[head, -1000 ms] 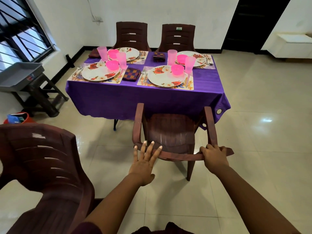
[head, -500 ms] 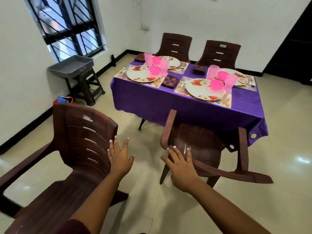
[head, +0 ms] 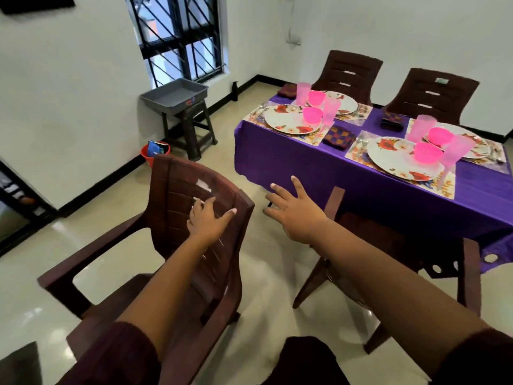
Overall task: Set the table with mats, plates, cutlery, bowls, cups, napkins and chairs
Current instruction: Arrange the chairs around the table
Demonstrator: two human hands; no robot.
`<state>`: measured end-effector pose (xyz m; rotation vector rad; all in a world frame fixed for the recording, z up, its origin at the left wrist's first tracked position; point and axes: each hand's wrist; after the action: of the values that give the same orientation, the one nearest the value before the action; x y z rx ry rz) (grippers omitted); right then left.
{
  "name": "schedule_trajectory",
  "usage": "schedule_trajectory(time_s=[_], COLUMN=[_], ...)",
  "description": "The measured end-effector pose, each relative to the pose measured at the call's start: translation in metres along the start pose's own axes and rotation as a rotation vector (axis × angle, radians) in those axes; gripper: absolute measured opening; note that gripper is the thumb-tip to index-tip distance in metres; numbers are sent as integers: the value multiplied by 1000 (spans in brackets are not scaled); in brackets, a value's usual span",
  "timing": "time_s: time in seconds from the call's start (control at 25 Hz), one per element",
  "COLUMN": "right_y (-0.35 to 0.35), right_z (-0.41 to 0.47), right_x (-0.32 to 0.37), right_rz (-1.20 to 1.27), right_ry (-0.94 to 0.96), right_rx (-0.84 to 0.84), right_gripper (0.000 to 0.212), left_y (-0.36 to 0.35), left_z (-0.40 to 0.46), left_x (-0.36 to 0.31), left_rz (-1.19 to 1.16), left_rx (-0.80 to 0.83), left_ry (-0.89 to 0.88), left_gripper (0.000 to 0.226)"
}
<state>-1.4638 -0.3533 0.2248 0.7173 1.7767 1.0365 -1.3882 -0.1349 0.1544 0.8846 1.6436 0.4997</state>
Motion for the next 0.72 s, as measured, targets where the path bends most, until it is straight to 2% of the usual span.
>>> schedule_trajectory(time_s=[0.16, 0.32, 0.52, 0.6, 0.72], right_y=[9, 26, 23, 19, 13], right_z=[69, 144, 232, 266, 309], right_x=[-10, -31, -47, -48, -39], right_rz=[-110, -131, -89, -35, -29], right_ry=[141, 210, 261, 280, 393], right_rx=[29, -21, -26, -31, -71], right_gripper=[63, 65, 77, 78, 72], left_y=[1, 1, -4, -19, -42], left_z=[37, 82, 136, 145, 146], left_x=[-4, -27, -61, -57, -47], left_rz=[-86, -76, -212, -315, -281], left_rx=[37, 67, 124, 125, 30], left_ry=[91, 175, 438, 420, 382], left_gripper=[89, 99, 119, 115, 113])
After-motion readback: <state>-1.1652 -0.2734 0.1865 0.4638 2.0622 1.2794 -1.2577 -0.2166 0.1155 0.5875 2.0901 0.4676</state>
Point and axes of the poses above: each hand's wrist, its own z-axis towards the middle knuckle, its own y-axis out of the back of the hand, x = y × z, and after that the axes turned 8 degrees about x, right-handed
